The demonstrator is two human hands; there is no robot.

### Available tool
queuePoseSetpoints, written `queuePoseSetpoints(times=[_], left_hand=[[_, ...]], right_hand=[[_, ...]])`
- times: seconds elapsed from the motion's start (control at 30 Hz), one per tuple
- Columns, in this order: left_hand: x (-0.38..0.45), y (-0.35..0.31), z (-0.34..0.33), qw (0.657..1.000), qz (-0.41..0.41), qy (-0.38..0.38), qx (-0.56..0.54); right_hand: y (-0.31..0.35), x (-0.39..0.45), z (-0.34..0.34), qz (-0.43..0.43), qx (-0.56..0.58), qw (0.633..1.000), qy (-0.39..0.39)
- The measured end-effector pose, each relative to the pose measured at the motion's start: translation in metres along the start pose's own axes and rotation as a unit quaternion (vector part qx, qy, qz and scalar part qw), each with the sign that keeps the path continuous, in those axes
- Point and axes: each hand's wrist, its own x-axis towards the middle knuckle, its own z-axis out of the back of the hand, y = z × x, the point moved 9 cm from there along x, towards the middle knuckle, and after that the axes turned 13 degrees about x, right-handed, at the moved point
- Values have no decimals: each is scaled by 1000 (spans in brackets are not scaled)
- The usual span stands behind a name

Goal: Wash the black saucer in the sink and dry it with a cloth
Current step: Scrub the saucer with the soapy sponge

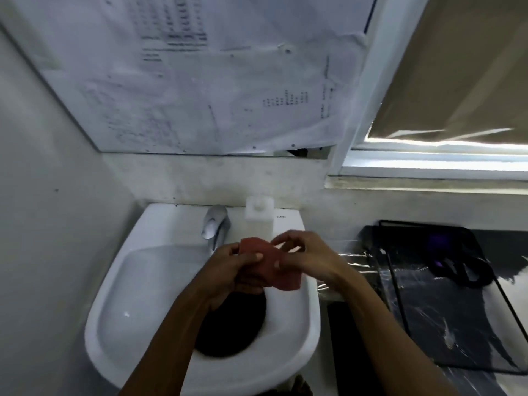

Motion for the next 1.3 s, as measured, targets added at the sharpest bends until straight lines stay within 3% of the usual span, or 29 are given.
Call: queuePoseSetpoints(times=[0.1,0.2,0.37,0.53,1.1,1.3], left_hand=[[-2,-4,22,999,0,-30,-41],[-1,-10,26,997,-6,-38,-70],[12,-24,19,996,-30,-26,-83],[26,-32,27,994,-50,-45,-84],[42,-29,32,992,-29,-21,-119],[39,-33,31,994,-14,-6,-111]], right_hand=[[48,24,16,76,9,991,-109],[101,45,22,141,-53,971,-188],[121,110,-12,50,-206,973,-96],[98,131,-40,-37,-208,977,-8],[94,148,-26,62,-288,945,-141],[98,147,-30,60,-310,941,-120]])
